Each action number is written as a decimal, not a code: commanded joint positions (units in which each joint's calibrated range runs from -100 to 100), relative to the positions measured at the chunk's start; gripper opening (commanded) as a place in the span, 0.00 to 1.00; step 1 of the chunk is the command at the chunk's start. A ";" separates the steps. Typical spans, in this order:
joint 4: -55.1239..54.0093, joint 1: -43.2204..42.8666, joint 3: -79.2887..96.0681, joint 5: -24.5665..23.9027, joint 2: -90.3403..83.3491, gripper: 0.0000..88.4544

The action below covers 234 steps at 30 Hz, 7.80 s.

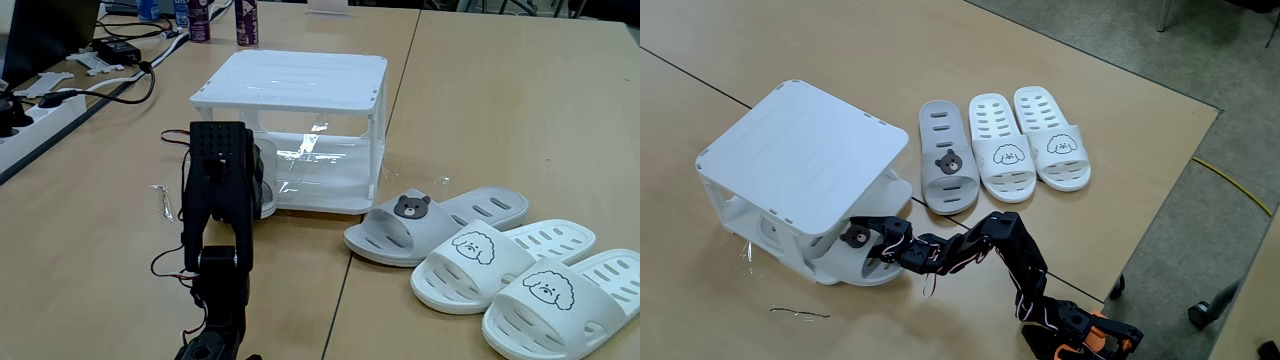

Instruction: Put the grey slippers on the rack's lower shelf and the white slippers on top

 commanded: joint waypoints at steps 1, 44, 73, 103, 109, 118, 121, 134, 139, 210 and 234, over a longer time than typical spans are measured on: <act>-1.01 0.69 -0.50 0.37 -4.71 0.42; -2.56 31.12 19.71 0.37 -17.00 0.36; -2.56 36.06 -26.48 0.37 16.83 0.01; -2.04 35.15 54.98 0.37 -60.66 0.01; -2.39 25.37 54.89 0.37 -50.90 0.01; -2.65 17.39 54.89 0.37 -44.76 0.01; -4.89 13.93 54.89 0.37 -44.51 0.01; -6.01 7.85 46.14 0.37 -37.10 0.01; -5.75 8.67 30.80 0.37 -26.50 0.01; 24.71 9.41 -47.95 0.37 16.16 0.39; 23.93 13.69 -4.47 0.37 -17.84 0.38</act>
